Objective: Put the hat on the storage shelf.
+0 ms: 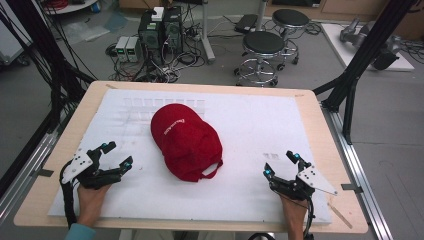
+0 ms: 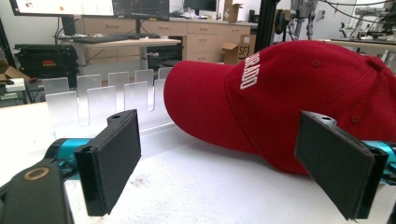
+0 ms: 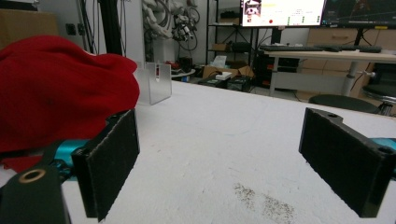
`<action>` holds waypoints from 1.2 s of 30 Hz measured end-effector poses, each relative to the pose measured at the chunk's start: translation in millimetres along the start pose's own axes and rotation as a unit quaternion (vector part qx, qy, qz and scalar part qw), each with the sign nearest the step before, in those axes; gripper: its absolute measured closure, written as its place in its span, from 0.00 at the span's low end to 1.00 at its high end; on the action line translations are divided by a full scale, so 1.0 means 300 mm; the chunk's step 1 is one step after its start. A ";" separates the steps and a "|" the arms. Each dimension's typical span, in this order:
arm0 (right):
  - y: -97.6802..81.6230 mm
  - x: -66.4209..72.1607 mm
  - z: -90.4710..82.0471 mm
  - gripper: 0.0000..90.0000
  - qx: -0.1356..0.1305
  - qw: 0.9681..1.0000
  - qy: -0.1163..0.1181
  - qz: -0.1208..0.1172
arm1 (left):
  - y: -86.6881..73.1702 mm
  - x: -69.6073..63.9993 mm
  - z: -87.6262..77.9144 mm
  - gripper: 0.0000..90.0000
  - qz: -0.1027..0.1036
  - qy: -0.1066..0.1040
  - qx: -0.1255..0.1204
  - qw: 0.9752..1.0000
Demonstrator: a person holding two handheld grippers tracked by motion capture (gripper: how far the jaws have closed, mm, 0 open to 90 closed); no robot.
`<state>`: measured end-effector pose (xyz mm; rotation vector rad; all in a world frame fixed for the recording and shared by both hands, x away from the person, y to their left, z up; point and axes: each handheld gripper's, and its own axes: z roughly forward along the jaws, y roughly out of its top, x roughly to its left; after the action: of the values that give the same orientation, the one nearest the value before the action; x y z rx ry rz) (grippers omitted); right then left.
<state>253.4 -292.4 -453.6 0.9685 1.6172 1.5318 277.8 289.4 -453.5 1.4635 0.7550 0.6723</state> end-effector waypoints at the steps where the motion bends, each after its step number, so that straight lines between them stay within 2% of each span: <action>1: 0.000 0.000 -0.001 0.13 0.000 1.000 -0.001 0.003 | 0.000 0.001 0.000 0.17 -0.001 0.000 0.000 1.000; 4: -0.001 0.003 -0.002 0.13 -0.004 1.000 -0.004 -0.007 | 0.000 0.000 0.000 0.17 0.000 0.000 -0.001 1.000; 9: -0.002 0.000 -0.005 0.13 -0.006 1.000 -0.005 0.002 | 0.000 0.000 0.000 0.17 0.000 0.001 -0.001 1.000; 14: -0.004 0.008 -0.009 0.12 -0.015 1.000 -0.007 -0.011 | -0.001 -0.003 -0.002 0.17 0.002 0.001 -0.004 1.000; 21: -0.005 0.007 -0.012 0.13 -0.018 1.000 -0.005 -0.006 | -0.001 -0.001 -0.001 0.17 0.002 0.002 -0.004 1.000; 29: 0.002 0.015 -0.001 0.13 -0.004 1.000 0.006 -0.028 | -0.001 -0.002 -0.002 0.17 0.003 0.002 -0.003 1.000; 32: 0.011 0.027 0.004 0.13 0.005 1.000 0.011 -0.026 | -0.001 -0.001 -0.002 0.17 0.001 0.002 -0.004 1.000; 36: 0.040 0.052 0.013 0.13 0.012 0.999 0.033 -0.027 | -0.001 -0.002 -0.001 0.17 0.002 0.002 -0.004 1.000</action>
<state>250.0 -276.7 -441.8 0.8885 1.6983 1.5246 277.2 289.2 -453.6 1.4575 0.7532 0.6809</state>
